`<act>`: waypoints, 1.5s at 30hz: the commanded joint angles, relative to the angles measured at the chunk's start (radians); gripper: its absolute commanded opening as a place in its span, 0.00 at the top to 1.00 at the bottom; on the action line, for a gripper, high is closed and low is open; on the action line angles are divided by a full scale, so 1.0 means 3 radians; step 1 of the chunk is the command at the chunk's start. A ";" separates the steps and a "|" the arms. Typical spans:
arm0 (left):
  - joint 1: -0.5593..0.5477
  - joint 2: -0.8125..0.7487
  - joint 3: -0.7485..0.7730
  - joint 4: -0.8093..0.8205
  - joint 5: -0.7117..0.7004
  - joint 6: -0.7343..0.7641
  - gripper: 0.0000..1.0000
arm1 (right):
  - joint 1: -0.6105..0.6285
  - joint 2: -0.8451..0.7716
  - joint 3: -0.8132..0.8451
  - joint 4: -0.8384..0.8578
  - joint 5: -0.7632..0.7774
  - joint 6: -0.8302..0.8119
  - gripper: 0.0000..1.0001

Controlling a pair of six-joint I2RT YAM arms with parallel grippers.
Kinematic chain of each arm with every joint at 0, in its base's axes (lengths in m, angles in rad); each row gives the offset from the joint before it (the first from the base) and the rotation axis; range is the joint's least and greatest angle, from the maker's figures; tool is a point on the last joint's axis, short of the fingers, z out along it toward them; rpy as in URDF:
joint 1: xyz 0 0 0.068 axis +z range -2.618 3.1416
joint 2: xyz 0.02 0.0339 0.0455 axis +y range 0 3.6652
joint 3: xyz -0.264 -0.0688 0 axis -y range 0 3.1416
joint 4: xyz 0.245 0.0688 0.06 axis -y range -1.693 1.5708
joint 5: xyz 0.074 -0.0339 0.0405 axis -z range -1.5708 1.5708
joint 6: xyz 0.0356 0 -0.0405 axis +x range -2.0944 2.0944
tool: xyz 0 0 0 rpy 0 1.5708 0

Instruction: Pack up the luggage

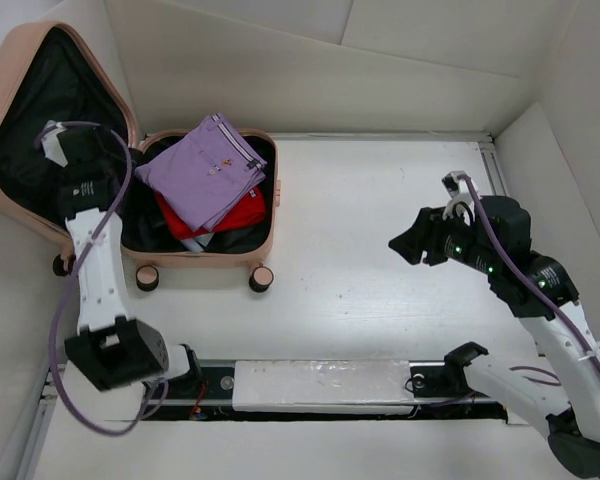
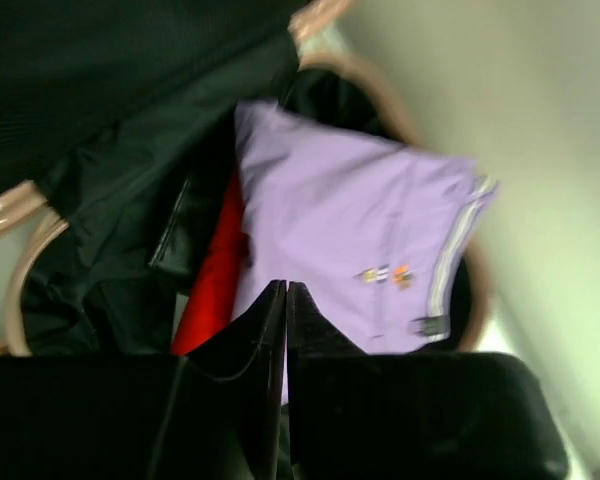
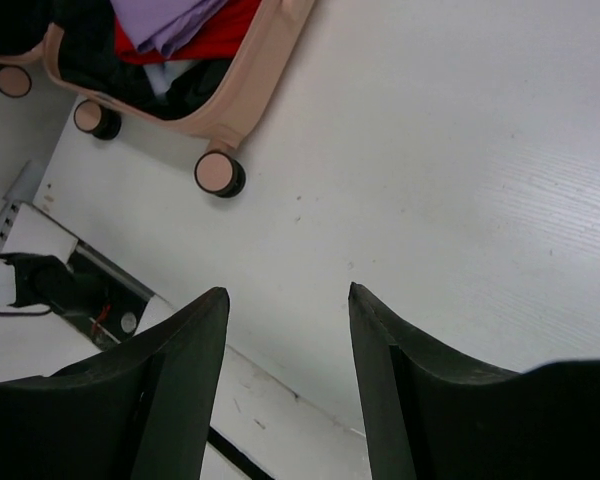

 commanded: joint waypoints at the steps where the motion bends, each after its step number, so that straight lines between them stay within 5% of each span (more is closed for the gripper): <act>1: 0.0009 -0.0372 -0.0123 -0.0315 -0.0341 -0.0350 1.00 | -0.0018 -0.0132 -0.0083 0.0221 -0.0248 -0.0113 0.42; 2: 0.0009 -0.0580 -0.0205 -0.0315 -0.0341 -0.0432 1.00 | 0.0043 -0.0162 -0.0134 0.0221 -0.0289 -0.0143 0.41; 5: 0.0009 -0.0964 -0.0400 -0.0504 -0.0616 -0.0652 0.67 | 0.0171 -0.0193 -0.0272 0.0221 -0.0508 -0.0174 0.41; 7: 0.0009 -0.1027 -0.0370 -0.0596 -0.0947 -0.0587 0.42 | 0.0217 -0.0254 -0.0333 0.0185 -0.0632 -0.0276 0.52; 8: 0.0009 -0.1027 -0.0304 -0.0779 -0.1071 -0.0551 0.37 | 0.0247 -0.0254 -0.0334 0.0185 -0.0678 -0.0277 0.57; 10: 0.0009 -0.0920 -0.0171 -0.0862 -0.1037 -0.0372 0.36 | 0.0339 -0.0346 -0.0430 0.0185 -0.0714 -0.0312 0.75; 13: -0.0149 -0.0629 -0.0287 -0.0934 -0.0403 -0.0371 0.37 | 0.0498 -0.0377 -0.0431 0.0149 -0.0622 -0.0348 0.77; 18: -0.0656 -0.0501 -0.1008 -0.0190 0.0185 -0.0789 0.36 | 0.0718 -0.0377 -0.0400 0.0083 -0.0540 -0.0410 0.51; 24: -0.1009 -0.0123 -0.1311 0.0370 0.0518 -0.0954 0.34 | 0.0785 -0.0346 -0.0431 0.0016 -0.0402 -0.0440 0.45; 45: -0.1162 0.0522 -0.1019 0.0079 -0.0422 -0.1307 0.38 | 0.0820 -0.0285 -0.0462 -0.0015 -0.0223 -0.0440 0.45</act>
